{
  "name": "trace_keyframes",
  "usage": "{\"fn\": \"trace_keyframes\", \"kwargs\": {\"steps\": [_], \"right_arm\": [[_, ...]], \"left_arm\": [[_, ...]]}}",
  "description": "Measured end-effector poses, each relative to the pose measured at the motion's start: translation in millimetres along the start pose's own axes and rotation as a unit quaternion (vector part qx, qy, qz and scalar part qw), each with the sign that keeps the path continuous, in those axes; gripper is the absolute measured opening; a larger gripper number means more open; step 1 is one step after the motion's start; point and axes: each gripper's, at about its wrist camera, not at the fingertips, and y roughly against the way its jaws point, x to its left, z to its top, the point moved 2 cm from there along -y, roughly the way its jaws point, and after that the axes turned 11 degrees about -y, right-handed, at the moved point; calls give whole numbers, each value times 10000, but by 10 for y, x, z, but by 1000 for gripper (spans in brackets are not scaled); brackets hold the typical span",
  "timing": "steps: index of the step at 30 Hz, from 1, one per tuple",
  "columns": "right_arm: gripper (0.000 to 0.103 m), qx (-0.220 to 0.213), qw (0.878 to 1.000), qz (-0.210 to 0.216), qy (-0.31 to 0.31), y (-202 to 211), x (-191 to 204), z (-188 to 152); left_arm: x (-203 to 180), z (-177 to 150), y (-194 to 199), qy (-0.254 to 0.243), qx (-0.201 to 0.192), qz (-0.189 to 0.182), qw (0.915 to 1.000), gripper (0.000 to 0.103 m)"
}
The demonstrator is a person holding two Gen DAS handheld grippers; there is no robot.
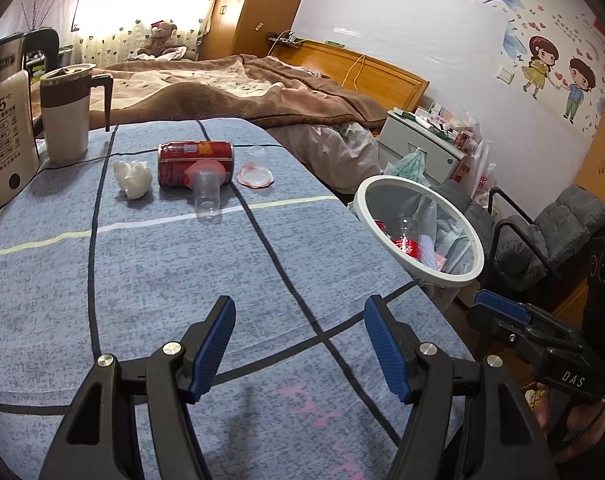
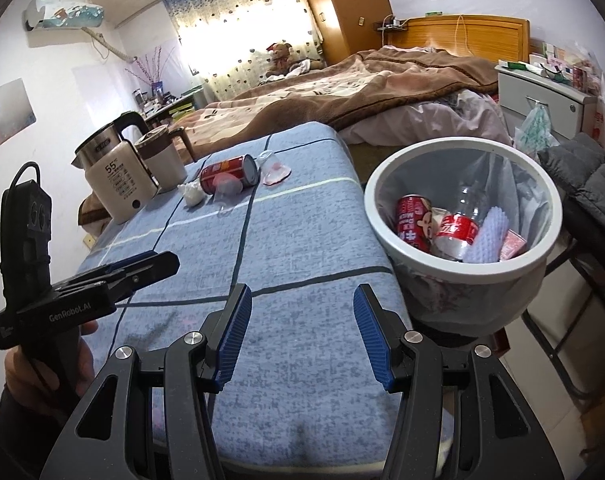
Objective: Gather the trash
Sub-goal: 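Move both open tools back toward the remaining items on the bed, then grasp the crumpled tissue with the left tool while the right tool grasps the clear cup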
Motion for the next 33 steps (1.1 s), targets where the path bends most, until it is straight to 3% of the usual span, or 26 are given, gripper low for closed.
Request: {"fn": "trace_keyframes", "kwargs": {"steps": [13, 26, 33], "right_arm": [[54, 146, 9995, -70, 289, -284, 194, 137], [54, 226, 9982, 115, 540, -714, 518, 486], [54, 446, 9975, 179, 514, -1132, 702, 594]], "left_arm": [[372, 11, -7, 272, 97, 201, 9994, 69], [991, 356, -175, 268, 147, 871, 9957, 69], [1347, 437, -298, 354, 229, 1000, 9941, 69]]}}
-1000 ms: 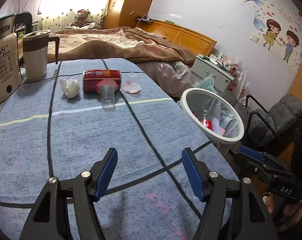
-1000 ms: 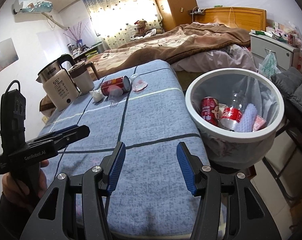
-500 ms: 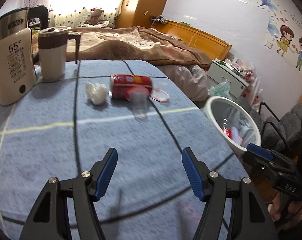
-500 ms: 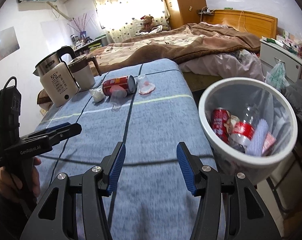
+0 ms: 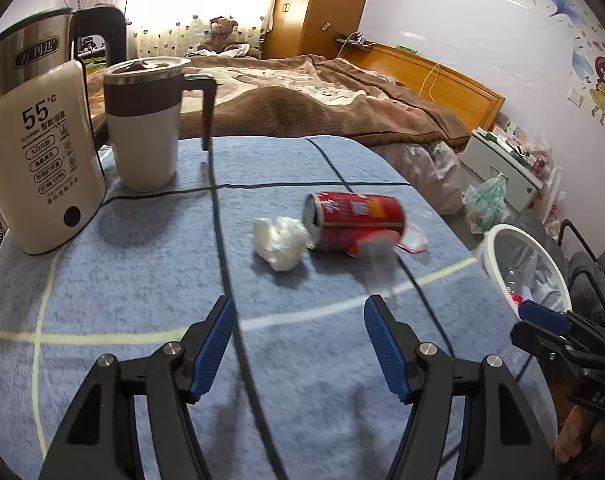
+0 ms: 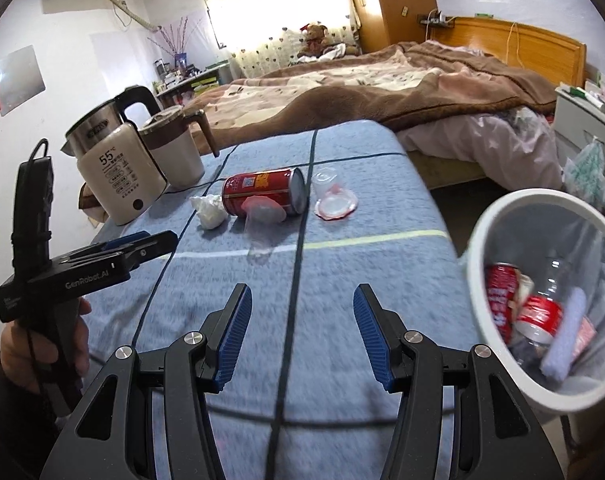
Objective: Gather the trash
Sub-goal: 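Grasp the crumpled tissue with the left tool while the right tool grasps the clear cup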
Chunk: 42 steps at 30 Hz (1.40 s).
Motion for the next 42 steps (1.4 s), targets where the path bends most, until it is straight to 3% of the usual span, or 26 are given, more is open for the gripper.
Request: {"fn": "trace_keyframes", "kwargs": {"steps": [16, 21, 23, 32, 42], "right_arm": [[50, 411, 9991, 30, 32, -1039, 468, 275], [37, 498, 9987, -97, 6, -1212, 454, 317], [30, 481, 9988, -107, 18, -1220, 460, 328], [29, 385, 9993, 12, 23, -1002, 391, 265], [29, 284, 9994, 37, -201, -560, 9, 104]], "left_arm": [[418, 82, -113, 143, -63, -206, 9997, 69], [466, 101, -146, 193, -85, -283, 9994, 69], [458, 114, -179, 189, -74, -310, 9993, 69], [315, 212, -322, -11, -3, -353, 9994, 69], [178, 301, -581, -210, 175, -187, 9995, 70]]}}
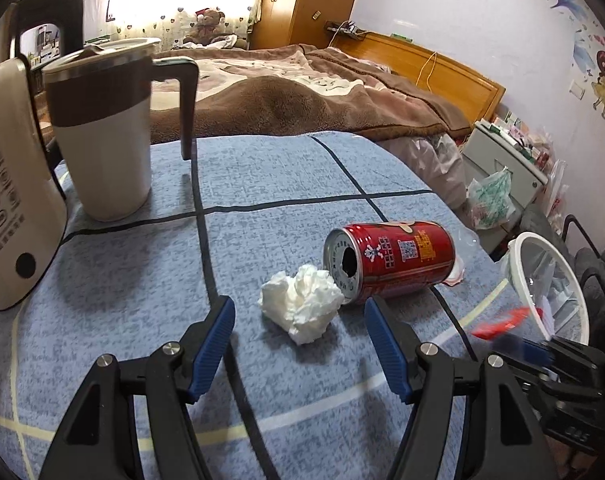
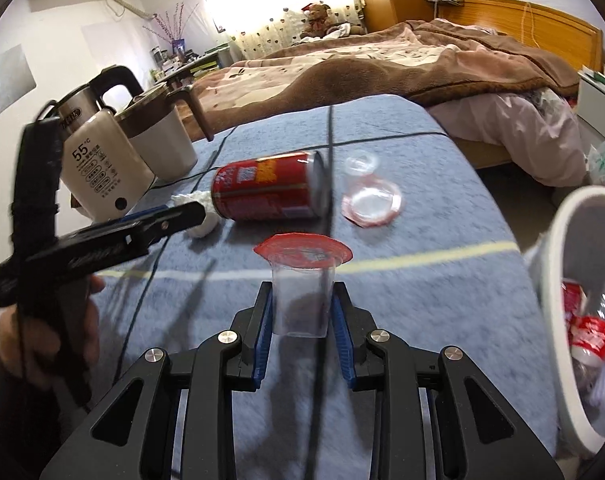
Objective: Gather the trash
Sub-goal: 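Grasp the crumpled tissue with the left tool while the right tool grasps the clear cup, then carry tissue and clear cup over the wastebasket and open both tools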
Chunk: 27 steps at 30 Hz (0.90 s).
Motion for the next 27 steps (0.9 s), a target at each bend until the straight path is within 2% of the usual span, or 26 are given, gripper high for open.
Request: {"fn": "trace_keyframes", "kwargs": {"steps": [8, 10, 12, 15, 27], "right_arm": [[29, -100, 9998, -30, -184, 169, -199, -20], [29, -103, 9998, -33, -180, 191, -218, -39], [29, -100, 9998, -5, -186, 222, -229, -72], [29, -107, 9998, 24, -174, 248, -239, -100], [29, -184, 9998, 56, -105, 414, -300, -228]], "left_arm": [[-87, 37, -211, -58, 241, 101, 9996, 69], [-105, 42, -227, -98, 237, 121, 9996, 61], [-127, 39, -242, -174, 282, 195, 9993, 43], [-151, 43, -229, -227, 254, 262, 9991, 35], [-326, -87, 64, -278, 32, 186, 9994, 32]]}}
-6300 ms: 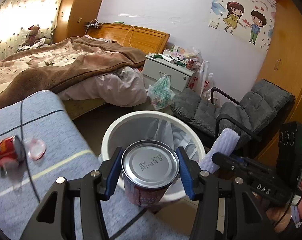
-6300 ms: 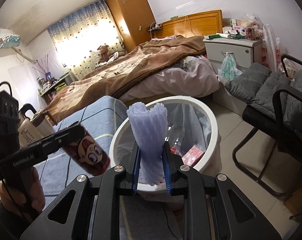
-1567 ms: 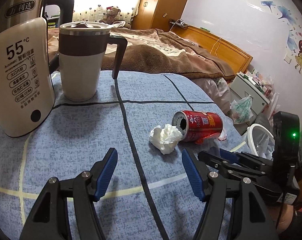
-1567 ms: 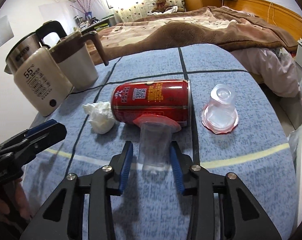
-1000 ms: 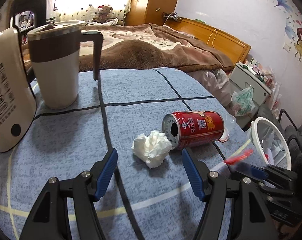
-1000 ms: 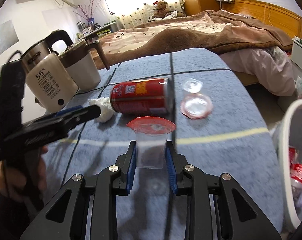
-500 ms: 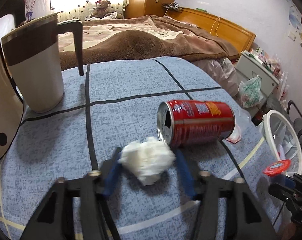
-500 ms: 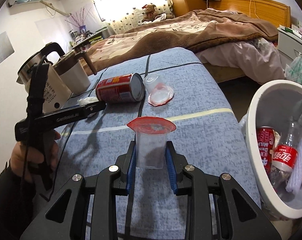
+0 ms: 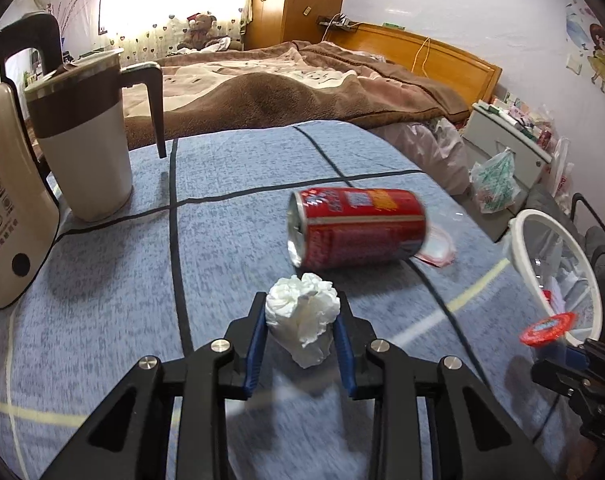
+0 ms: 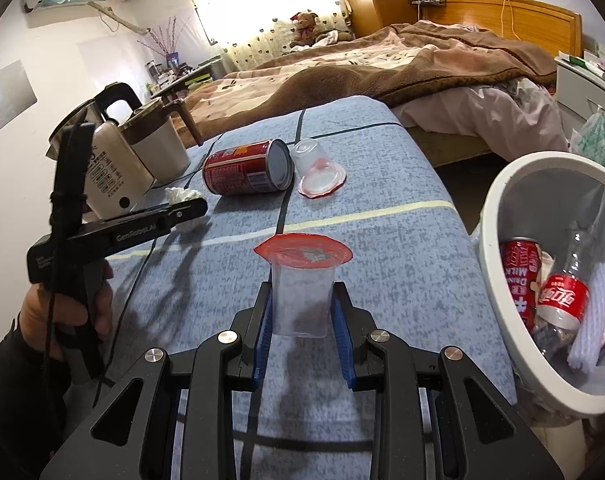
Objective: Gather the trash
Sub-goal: 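Carry tissue and clear cup over the wastebasket and open both tools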
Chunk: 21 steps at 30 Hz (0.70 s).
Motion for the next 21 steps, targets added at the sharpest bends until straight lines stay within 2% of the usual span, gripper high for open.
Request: {"fn": "trace_keyframes", "kwargs": {"steps": [8, 21], "right_arm": [[29, -112, 9999, -58, 1, 282, -93, -122], [29, -315, 9989, -304, -176, 913, -316, -412]], "left_arm": [[-299, -78, 329, 9, -255, -245, 9994, 32], [-929, -313, 732, -241, -362, -690, 9967, 32]]}}
